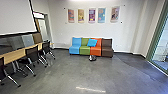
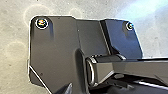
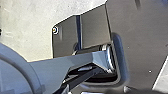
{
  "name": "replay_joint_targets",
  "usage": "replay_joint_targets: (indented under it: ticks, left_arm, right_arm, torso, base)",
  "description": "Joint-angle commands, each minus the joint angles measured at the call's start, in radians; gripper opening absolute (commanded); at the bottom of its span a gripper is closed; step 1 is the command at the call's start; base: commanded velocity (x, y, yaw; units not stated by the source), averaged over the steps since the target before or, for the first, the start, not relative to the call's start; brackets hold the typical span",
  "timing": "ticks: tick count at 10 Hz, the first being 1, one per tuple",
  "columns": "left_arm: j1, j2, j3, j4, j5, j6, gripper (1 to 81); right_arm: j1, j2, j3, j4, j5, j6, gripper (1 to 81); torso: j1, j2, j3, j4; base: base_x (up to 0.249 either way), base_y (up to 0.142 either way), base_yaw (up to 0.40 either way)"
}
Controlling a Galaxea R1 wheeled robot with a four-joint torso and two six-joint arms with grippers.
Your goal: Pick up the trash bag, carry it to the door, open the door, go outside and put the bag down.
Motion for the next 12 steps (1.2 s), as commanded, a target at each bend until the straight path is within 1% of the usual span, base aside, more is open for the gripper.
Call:
replay_joint_targets:
  ticks: [1,12]
  left_arm:
    - [-0.045,0.001,0.008,0.011,0.053,0.003,81.1]
    - [-0.042,0.005,0.008,0.013,0.051,0.005,81.1]
  right_arm:
    - [0.027,0.000,0.014,-0.020,-0.055,-0.008,81.1]
    - [0.025,0.003,0.012,-0.022,-0.055,-0.011,81.1]
  torso:
    - [0.000,0.000,0.000,0.000]
    - [0.000,0.000,0.000,0.000]
  base:
    - [0.149,0.000,0.000]
    - [0.149,0.000,0.000]
